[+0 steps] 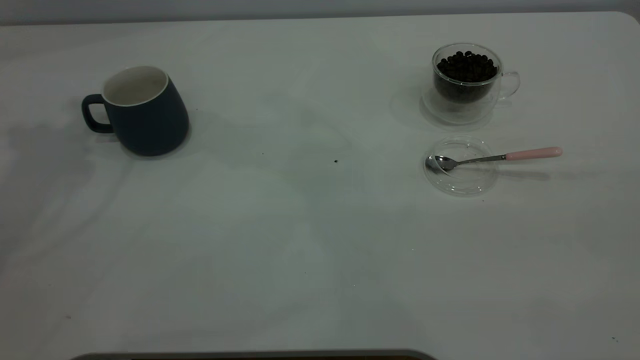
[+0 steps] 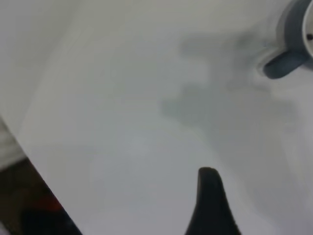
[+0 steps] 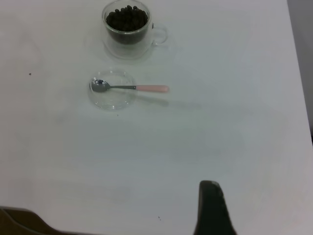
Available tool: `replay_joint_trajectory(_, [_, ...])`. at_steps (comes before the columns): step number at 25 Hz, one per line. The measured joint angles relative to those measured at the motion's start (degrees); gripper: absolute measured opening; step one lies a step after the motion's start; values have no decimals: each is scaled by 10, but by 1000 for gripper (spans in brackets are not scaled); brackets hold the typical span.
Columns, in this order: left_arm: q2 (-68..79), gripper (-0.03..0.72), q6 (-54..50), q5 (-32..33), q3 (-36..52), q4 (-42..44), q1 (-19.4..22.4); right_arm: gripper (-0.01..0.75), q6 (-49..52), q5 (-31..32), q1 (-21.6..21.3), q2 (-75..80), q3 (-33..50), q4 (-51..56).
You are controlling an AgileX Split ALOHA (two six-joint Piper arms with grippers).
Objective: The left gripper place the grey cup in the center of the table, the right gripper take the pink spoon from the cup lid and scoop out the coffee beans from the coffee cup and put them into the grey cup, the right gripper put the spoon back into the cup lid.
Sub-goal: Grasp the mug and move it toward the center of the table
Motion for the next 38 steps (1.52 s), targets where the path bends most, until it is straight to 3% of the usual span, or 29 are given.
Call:
replay_joint_trajectory(5, [97, 586, 162, 21, -19, -1, 0, 530, 0, 0, 0, 0, 0, 0])
replay_joint_trajectory(13, [195, 586, 284, -42, -19, 5, -13, 530, 0, 0, 0, 0, 0, 0])
replay_joint_trajectory(27, [269, 586, 302, -145, -20, 53, -78, 530, 0, 0, 0, 0, 0, 0])
replay_joint_trajectory(38, [275, 586, 282, -220, -20, 2, -180, 530, 0, 0, 0, 0, 0, 0])
